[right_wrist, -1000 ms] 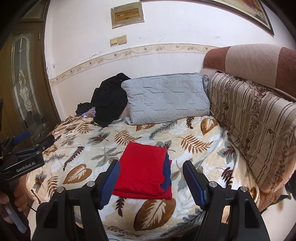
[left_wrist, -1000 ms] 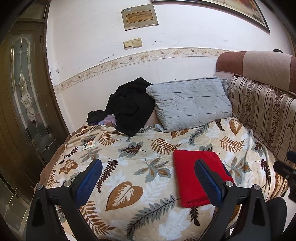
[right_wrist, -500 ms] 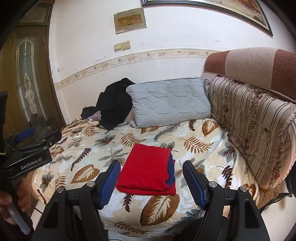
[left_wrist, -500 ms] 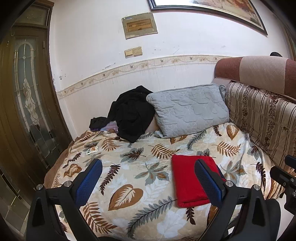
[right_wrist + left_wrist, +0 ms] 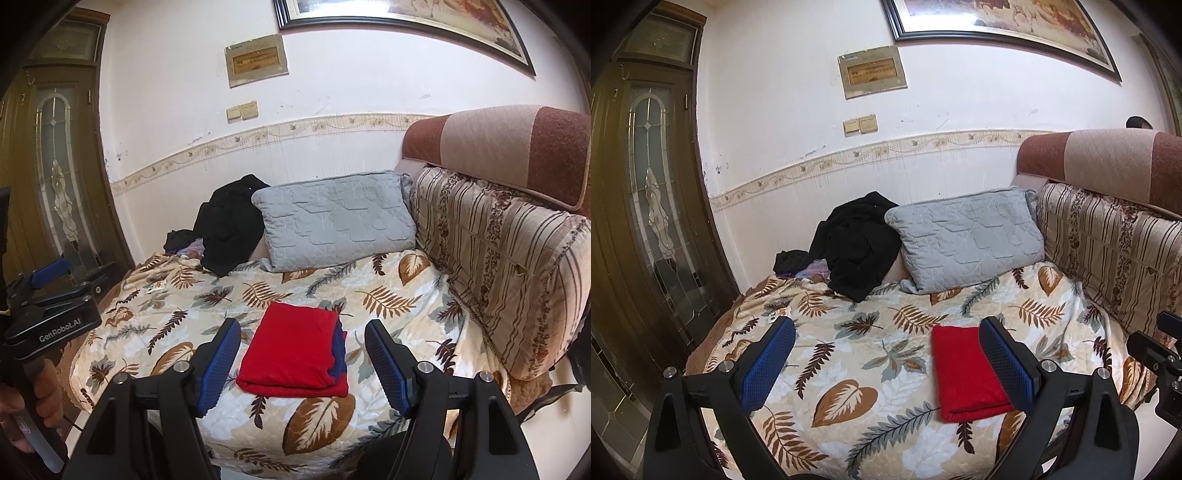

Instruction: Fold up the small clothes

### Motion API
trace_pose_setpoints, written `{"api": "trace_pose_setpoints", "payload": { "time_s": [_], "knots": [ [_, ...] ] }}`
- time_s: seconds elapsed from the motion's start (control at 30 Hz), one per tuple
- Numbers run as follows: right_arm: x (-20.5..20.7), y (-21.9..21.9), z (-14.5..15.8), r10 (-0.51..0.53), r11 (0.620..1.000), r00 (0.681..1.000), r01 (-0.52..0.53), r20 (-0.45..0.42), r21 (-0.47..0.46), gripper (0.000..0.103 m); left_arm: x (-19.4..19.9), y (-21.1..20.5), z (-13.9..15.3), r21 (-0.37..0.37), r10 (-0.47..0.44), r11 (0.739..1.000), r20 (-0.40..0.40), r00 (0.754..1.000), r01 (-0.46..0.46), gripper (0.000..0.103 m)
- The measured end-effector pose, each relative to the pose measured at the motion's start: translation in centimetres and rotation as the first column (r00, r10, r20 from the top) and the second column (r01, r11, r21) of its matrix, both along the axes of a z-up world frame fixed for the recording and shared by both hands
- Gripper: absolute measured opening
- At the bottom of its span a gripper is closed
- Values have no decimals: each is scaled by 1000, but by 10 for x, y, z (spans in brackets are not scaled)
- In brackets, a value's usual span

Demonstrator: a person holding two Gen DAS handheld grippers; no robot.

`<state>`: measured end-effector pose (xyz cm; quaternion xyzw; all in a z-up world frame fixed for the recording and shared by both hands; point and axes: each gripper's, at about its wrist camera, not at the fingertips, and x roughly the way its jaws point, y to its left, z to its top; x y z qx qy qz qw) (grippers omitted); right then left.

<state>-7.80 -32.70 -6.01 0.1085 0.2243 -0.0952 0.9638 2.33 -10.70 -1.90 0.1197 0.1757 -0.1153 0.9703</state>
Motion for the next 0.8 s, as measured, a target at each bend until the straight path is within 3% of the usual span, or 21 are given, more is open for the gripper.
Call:
{"api": "trace_pose_setpoints", "payload": {
  "time_s": [0.8],
  "knots": [
    [-14,11,21,3,1000,999,-2,39,-12,74,-15,13,19,-31,20,999,52,998,-19,100]
  ]
}}
